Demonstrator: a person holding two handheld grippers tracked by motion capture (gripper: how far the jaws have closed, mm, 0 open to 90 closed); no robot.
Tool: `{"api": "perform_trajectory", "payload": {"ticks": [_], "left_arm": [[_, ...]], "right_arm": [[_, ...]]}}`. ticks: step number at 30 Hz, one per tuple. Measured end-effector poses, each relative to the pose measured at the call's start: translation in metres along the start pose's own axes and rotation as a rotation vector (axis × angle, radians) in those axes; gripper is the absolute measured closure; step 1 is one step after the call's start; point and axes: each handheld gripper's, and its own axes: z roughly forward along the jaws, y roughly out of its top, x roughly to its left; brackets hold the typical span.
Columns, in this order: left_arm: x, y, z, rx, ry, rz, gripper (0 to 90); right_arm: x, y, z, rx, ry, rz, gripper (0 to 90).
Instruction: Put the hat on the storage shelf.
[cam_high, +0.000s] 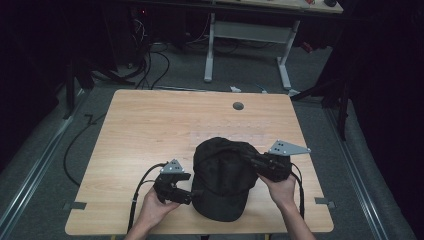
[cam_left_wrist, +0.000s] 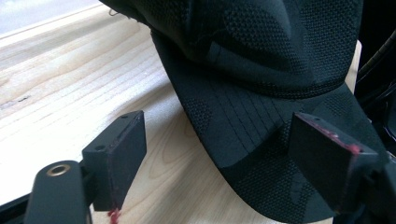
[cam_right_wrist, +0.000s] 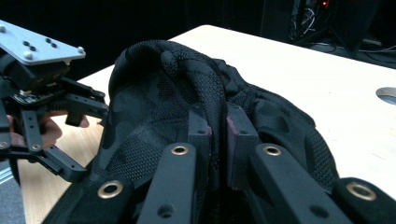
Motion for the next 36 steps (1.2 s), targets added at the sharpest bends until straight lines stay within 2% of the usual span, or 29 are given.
{"api": "perform_trajectory", "payload": {"ticks": [12,14,19,25,36], "left_arm": [[-0.002,0.003,0.000,0.014,-0.040,-0.037,21.7],[-0.003,0.003,0.001,0.016,-0.032,-0.021,23.0],[-0.008,0.005,0.002,0.024,-0.043,0.004,31.3],[-0.011,0.007,0.002,0.019,-0.040,0.016,35.4],[-0.010,0.012,-0.004,0.003,-0.059,-0.015,51.5]], "right_arm": [[0.004,0.005,0.005,-0.033,0.075,-0.020,82.7],[0.004,0.006,0.006,-0.041,0.083,-0.021,82.7],[0.003,0.007,0.006,-0.053,0.085,-0.016,82.6],[0.000,0.007,0.004,-0.067,0.082,-0.012,82.3],[-0.001,0.011,0.005,-0.082,0.056,-0.033,80.7]]}}
